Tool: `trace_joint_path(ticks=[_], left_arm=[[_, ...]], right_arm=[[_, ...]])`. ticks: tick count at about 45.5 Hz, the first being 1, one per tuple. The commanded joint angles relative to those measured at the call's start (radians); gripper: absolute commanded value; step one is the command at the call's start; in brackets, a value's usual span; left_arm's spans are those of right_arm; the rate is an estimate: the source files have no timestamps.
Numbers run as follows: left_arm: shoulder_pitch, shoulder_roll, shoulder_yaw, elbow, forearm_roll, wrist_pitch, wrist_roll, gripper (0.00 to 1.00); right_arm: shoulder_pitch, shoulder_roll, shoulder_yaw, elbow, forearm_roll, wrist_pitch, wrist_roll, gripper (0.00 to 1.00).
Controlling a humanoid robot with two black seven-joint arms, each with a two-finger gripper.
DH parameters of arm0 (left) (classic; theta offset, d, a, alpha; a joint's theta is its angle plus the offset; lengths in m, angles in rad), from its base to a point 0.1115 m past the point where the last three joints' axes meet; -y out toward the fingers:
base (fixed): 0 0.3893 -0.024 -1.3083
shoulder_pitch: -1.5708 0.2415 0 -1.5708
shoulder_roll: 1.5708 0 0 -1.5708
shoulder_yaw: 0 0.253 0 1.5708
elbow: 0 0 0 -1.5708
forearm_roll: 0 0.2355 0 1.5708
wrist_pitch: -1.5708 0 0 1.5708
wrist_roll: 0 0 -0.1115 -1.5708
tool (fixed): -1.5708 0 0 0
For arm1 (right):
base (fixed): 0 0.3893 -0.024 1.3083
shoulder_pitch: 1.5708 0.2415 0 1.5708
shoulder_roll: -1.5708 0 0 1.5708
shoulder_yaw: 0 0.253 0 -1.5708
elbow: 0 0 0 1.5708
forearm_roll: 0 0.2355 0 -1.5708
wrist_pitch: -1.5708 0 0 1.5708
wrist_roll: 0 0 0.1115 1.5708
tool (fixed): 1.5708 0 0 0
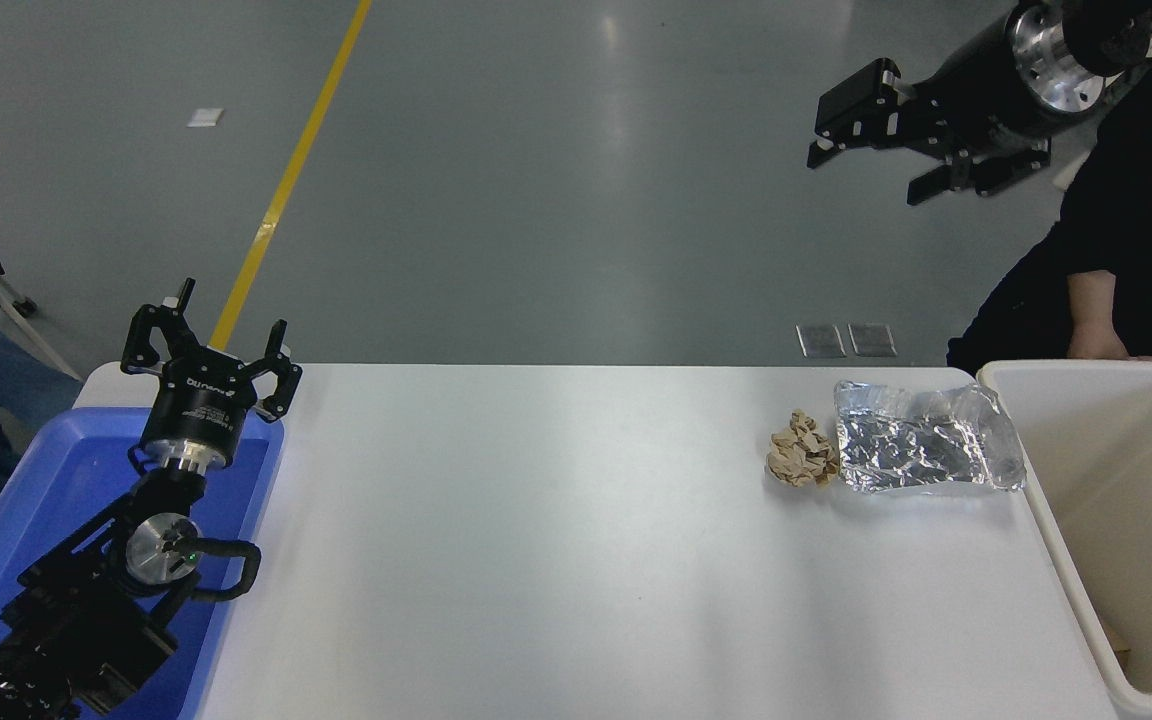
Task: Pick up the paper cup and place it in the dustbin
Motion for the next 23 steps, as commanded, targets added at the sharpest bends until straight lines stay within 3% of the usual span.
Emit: trace_joint_path(ticks=[1,23], left_arm=[[0.000,0.000,-0.001,0.000,0.000,0.001,0.000,0.98],[0.001,0.000,-0.001,0.000,0.000,0.001,0.000,0.98]], right_arm=[[0.091,0.012,-0.087,0.111,-0.027,0.015,-0.001,1.00],[0.068,0.010,-0.139,0.223,-0.033,0.015,-0.001,1.00]])
